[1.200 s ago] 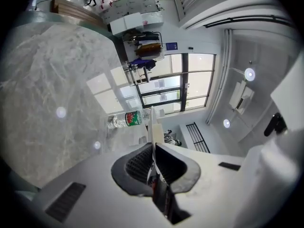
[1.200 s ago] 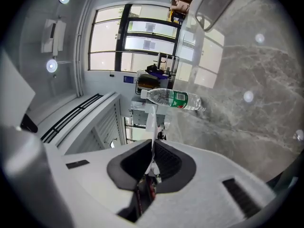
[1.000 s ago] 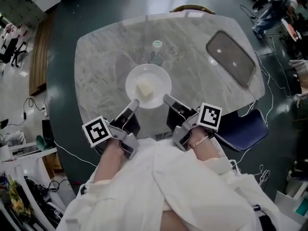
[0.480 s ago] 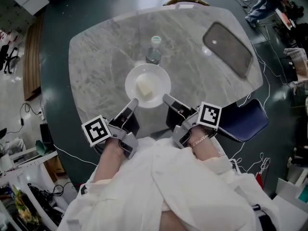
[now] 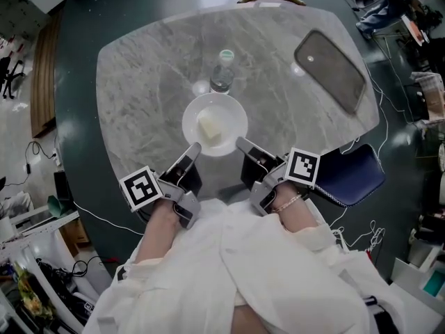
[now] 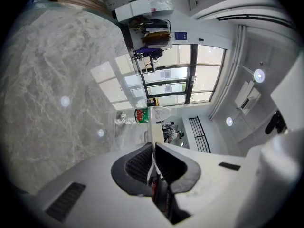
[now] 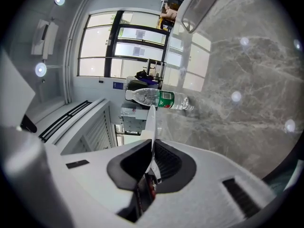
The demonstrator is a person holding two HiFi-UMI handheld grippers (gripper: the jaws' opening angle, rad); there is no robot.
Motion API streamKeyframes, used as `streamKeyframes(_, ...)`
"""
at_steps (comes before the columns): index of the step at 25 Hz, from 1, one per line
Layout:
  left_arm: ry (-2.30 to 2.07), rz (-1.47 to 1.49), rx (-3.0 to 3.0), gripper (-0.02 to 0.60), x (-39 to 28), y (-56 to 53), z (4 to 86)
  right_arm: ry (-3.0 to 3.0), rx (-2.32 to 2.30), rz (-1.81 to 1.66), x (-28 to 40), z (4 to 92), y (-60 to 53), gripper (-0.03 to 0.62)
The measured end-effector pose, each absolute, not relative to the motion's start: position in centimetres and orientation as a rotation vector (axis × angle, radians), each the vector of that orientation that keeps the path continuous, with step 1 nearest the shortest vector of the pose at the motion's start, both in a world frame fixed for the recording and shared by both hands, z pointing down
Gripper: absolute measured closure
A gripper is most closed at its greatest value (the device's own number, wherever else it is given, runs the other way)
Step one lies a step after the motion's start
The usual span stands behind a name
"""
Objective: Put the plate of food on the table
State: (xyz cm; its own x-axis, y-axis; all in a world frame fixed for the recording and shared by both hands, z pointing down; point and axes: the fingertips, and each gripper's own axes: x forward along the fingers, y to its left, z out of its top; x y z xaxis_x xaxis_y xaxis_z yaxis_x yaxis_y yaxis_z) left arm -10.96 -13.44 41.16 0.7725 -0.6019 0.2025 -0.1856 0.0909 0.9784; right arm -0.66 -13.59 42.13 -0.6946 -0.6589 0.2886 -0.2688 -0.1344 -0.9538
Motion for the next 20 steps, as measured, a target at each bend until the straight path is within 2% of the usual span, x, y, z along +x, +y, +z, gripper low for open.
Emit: streamKeyframes(20,-0.740,-0.265,1.414,0.557,-9.9,-13.1,44.9,1.878,-1.045,-2.049,-0.2,46.5,-13.5,0.586)
